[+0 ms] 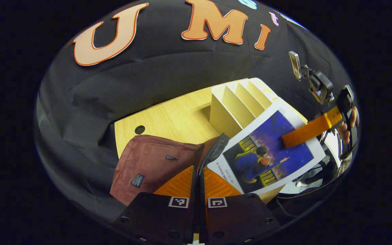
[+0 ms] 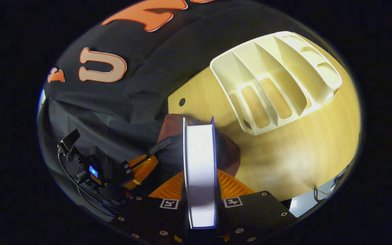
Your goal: Open the schoolbag, grab two books from the bookshelf and put them into the schoolbag.
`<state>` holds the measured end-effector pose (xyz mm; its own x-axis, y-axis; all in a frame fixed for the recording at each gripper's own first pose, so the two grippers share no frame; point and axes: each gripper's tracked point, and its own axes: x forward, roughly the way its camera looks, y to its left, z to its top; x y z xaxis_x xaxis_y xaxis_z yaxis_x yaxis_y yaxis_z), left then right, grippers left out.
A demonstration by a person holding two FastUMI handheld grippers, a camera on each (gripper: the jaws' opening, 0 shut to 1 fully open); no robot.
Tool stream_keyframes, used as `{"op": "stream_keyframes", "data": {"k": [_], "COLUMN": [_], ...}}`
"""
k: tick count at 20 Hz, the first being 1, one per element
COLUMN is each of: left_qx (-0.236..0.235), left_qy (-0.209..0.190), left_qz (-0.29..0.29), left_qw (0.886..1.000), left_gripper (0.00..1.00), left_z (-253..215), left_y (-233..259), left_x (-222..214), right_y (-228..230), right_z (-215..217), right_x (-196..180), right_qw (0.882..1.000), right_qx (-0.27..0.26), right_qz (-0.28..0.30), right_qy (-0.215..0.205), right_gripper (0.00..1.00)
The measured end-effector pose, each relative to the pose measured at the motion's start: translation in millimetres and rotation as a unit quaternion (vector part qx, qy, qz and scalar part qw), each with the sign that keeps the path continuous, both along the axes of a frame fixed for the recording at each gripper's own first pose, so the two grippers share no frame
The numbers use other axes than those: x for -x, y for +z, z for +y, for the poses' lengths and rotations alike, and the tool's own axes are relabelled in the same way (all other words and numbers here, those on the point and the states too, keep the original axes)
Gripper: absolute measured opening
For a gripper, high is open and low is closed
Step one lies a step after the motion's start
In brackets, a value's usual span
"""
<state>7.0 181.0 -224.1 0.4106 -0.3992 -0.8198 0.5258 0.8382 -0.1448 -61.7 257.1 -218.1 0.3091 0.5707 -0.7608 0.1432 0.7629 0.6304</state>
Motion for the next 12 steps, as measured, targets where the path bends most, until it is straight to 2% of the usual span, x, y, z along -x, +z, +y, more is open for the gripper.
{"op": "stream_keyframes", "data": {"k": [7,12], "left_qx": [0.004,0.008], "left_qy": [-0.011,-0.030], "left_qz": [-0.010,-0.015], "left_qw": [1.000,0.999], "left_gripper": [0.06,0.06], "left_z": [-8,-19], "left_y": [18,25], "left_x": [4,15], "right_y": [-51,-75], "right_z": [47,81], "right_x": [-7,-8], "right_qw": [0.995,0.990], "right_qx": [-0.070,-0.105], "right_qz": [-0.004,-0.001], "right_qy": [-0.076,-0.093], "right_gripper": [0.33,0.33]}}
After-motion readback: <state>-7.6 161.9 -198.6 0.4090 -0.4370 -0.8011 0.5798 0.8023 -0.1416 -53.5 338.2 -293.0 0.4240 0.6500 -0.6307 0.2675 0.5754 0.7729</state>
